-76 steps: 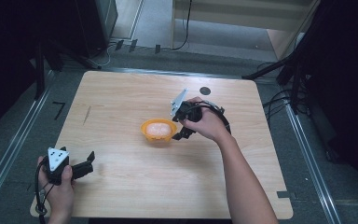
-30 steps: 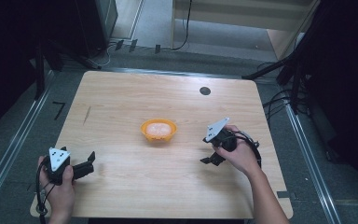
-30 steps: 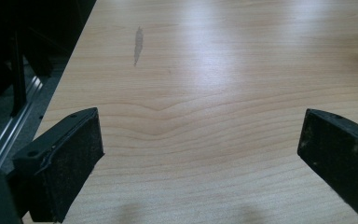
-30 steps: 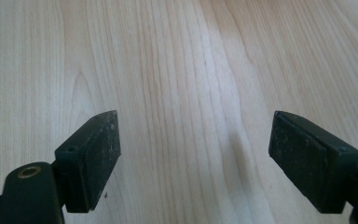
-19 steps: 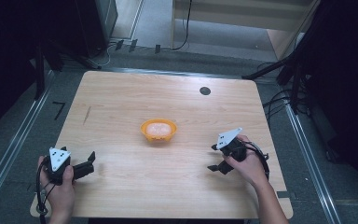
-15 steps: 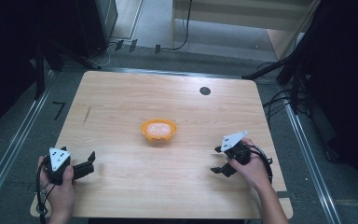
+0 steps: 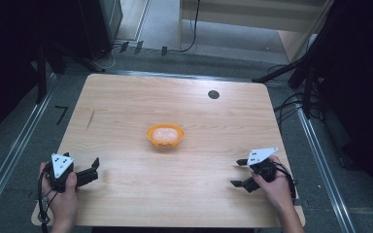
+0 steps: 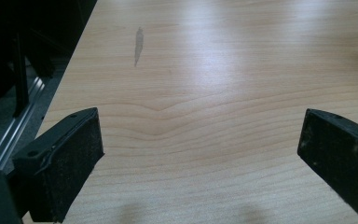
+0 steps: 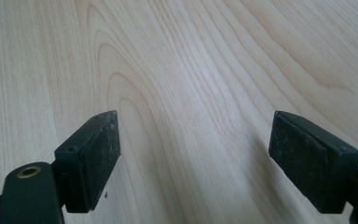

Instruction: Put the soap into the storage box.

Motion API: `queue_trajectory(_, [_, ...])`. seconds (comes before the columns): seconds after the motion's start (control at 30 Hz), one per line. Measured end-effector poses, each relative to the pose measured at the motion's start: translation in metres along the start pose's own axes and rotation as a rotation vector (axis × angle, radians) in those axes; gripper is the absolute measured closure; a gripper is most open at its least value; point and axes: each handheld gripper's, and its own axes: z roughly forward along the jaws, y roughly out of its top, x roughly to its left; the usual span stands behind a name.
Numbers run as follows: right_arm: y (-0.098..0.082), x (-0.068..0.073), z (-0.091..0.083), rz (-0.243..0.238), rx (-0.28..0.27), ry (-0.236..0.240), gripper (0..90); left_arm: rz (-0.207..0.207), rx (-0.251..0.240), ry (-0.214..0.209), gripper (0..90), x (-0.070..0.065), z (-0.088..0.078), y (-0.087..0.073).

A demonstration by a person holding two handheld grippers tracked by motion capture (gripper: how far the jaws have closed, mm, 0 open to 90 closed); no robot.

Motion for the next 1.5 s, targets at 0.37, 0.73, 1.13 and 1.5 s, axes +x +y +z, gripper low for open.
queue_trajectory(0.37, [-0.033, 0.005, -0.018, 0.066, -0.053, -0.051, 17.1, 0.003, 0.000, 0.002, 0.4, 0.000, 0.000, 0.000])
queue_trajectory(0.73, [-0.067, 0.017, -0.036, 0.136, -0.148, -0.097, 17.1, 0.005, 0.002, 0.004, 0.4, -0.001, 0.000, 0.000])
queue_trajectory(1.13, [-0.096, 0.034, -0.057, 0.254, -0.250, -0.240, 17.1, 0.007, 0.002, 0.004, 0.4, -0.001, 0.000, 0.000])
queue_trajectory(1.5, [-0.092, 0.036, -0.054, 0.281, -0.286, -0.253, 17.1, 0.008, 0.004, 0.002, 0.4, -0.001, 0.001, 0.000])
